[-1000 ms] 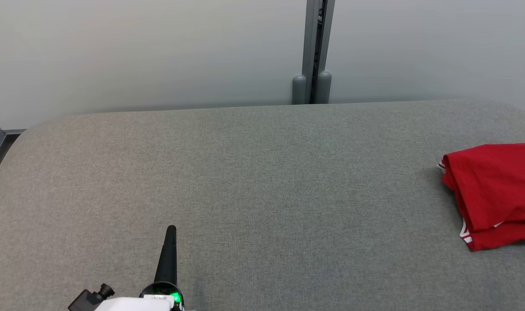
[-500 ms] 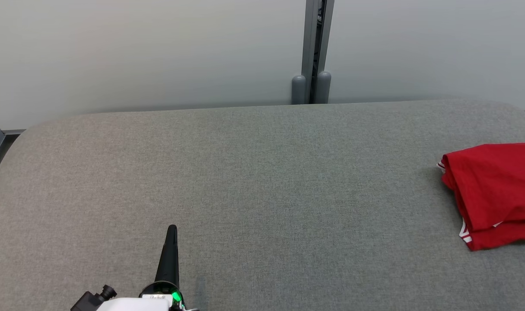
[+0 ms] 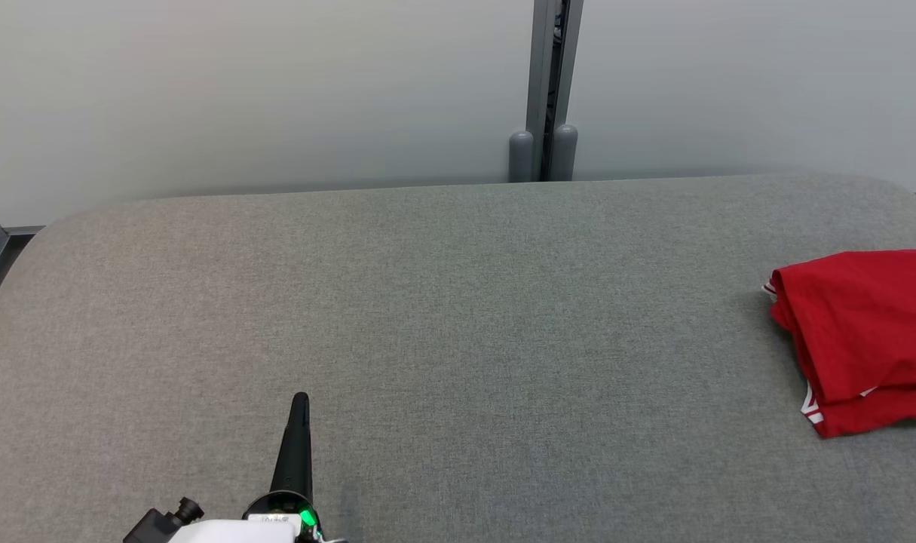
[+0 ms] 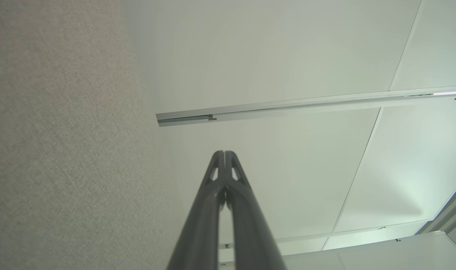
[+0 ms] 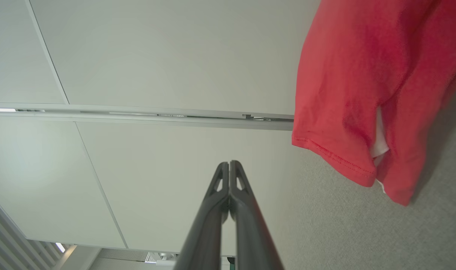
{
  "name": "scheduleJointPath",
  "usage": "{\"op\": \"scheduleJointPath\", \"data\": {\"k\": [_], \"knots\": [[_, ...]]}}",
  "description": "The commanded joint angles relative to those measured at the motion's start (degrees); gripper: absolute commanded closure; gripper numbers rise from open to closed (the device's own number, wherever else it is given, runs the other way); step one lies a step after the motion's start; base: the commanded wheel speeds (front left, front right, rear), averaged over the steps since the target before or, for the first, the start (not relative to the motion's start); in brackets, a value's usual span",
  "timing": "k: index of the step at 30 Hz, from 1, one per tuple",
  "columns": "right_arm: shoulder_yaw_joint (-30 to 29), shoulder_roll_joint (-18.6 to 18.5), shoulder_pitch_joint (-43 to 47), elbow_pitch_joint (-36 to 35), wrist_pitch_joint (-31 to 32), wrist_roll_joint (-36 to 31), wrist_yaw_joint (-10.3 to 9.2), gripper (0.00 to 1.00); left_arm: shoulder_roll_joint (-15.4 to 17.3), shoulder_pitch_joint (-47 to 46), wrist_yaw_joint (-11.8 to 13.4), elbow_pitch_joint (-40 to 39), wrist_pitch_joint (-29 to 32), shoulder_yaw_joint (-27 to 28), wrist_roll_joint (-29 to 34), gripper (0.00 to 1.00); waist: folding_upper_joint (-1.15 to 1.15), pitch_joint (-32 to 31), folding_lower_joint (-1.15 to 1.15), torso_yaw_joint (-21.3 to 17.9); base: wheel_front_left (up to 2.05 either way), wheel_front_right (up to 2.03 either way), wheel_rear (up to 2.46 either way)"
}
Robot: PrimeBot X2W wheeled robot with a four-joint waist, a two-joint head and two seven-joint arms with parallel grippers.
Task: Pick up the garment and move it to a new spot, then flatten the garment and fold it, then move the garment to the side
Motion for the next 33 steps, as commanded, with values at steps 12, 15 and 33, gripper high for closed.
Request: {"op": "scheduleJointPath", "data": {"k": [12,15,33], "knots": [[-0.6,0.0,-0.8,0.2,0.7,-0.6,0.02,1.0,0.1,-0.8,-0.3,-0.2,-0.1,0.1,0.0,1.0,0.0,0.0,0.0,0.0,0.0,0.0,0.0],[-0.7,0.1,-0.6,0.2,0.8,-0.7,0.02,1.0,0.1,-0.8,-0.3,-0.2,-0.1,0.1,0.0,1.0,0.0,0.0,0.0,0.0,0.0,0.0,0.0],[-1.2,0.4,-0.9,0.2,1.1,-1.2,0.02,1.0,0.1,-0.8,-0.3,-0.2,-0.1,0.1,0.0,1.0,0.0,0.0,0.0,0.0,0.0,0.0,0.0]]}}
